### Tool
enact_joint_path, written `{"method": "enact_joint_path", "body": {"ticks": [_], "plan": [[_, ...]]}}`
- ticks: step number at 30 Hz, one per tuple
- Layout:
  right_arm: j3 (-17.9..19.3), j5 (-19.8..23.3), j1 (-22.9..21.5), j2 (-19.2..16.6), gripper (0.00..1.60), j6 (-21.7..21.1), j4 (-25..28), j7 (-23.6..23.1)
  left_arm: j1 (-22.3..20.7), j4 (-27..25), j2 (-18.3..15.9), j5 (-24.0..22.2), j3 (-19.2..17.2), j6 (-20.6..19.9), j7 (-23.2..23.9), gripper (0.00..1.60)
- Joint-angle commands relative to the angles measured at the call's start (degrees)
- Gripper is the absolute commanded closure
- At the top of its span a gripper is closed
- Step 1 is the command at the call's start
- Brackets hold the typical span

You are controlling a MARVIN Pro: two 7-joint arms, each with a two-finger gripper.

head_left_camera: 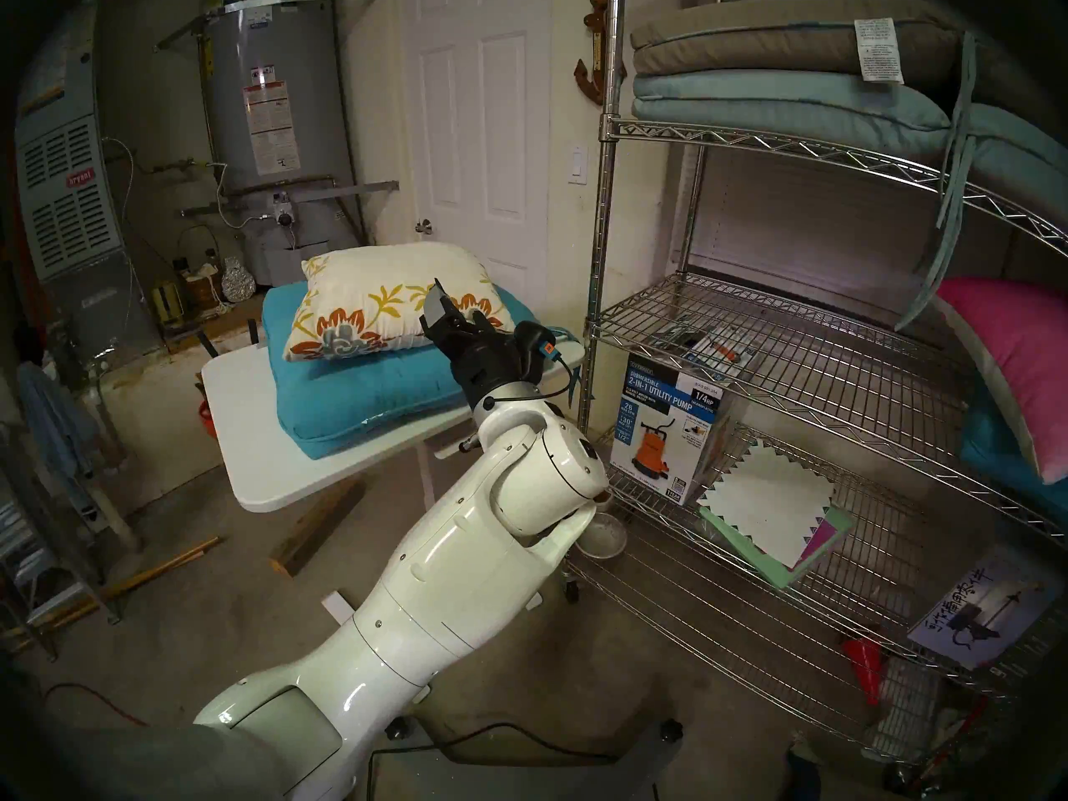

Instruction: Put cushion on the shelf

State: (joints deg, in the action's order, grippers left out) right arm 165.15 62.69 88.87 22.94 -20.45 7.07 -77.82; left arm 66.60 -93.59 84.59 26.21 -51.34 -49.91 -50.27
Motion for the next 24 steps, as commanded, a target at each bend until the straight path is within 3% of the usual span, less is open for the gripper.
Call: {"method": "enact_joint_path", "body": {"ticks": [1, 17, 24], "plan": [[-0.15, 0.04, 0.58, 1.28, 0.00, -0.32, -0.67, 0.15, 0.82, 0.85, 0.30, -0.85, -2.84, -0.98, -1.06, 0.00], [-0.15, 0.06, 0.63, 1.27, 0.00, -0.39, -0.67, 0.16, 1.02, 2.92, 0.37, -2.34, -3.82, -2.92, -1.17, 0.00], [-0.15, 0.06, 0.63, 1.26, 0.00, -0.40, -0.67, 0.15, -1.01, 4.35, -1.64, -1.20, -3.74, -4.29, -0.37, 0.00]]}}
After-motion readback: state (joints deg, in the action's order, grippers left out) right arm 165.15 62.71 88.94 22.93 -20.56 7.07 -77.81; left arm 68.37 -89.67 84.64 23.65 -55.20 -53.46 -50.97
